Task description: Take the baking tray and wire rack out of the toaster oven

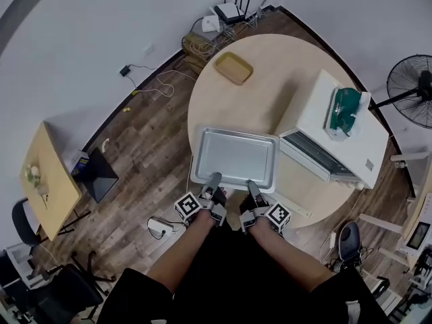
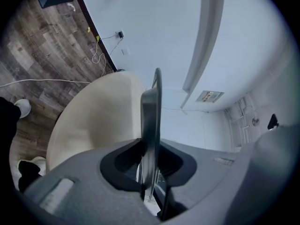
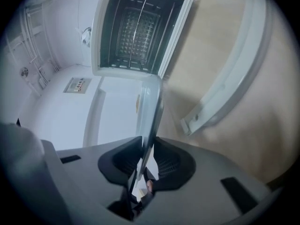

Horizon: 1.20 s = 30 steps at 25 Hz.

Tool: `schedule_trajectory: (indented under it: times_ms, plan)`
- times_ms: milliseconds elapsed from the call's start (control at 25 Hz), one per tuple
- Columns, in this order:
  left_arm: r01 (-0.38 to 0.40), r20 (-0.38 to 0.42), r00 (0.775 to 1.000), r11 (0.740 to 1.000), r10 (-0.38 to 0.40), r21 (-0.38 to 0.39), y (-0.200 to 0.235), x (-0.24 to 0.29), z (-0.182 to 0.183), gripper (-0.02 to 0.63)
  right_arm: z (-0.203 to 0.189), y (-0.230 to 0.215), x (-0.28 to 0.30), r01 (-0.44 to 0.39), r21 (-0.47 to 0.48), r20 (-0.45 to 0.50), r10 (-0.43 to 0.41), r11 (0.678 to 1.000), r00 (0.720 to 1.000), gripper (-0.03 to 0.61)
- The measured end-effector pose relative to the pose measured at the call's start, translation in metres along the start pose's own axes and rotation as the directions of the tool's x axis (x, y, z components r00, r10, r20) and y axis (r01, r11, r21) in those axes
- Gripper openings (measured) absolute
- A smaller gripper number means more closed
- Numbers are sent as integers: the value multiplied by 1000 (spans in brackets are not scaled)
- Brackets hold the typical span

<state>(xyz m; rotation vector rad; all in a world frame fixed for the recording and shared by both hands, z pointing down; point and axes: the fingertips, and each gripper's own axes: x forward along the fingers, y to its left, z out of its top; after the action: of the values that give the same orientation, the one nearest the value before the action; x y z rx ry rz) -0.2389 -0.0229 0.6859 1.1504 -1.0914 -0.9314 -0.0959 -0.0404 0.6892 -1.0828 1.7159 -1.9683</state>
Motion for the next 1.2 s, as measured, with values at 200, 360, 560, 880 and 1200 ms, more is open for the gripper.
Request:
schedule_trajectory:
  times_ms: [200, 360, 560, 880, 1200]
  plan:
    - [-5, -20, 1000, 1000, 5, 0, 3, 14, 53, 77, -18, 11, 48, 8, 3, 35, -8, 1000, 999, 77]
    - [-17, -46, 999, 1000, 16, -3, 2, 28, 81, 77, -25, 22, 77, 3, 21, 57, -4, 1000, 998, 78]
    - [-45, -103, 994, 999, 45, 8, 4, 53, 104, 77, -18, 25, 104, -1, 27, 108, -2, 1000, 994, 78]
    - [-115, -150, 982, 993, 114, 3, 28, 86, 113, 81, -3, 6, 129, 55, 88, 150, -67, 995, 986, 80]
    - [-224, -198, 950, 969, 241, 105, 46, 106, 106, 81, 10, -19, 135, 161, 78, 128, -170, 984, 977, 78]
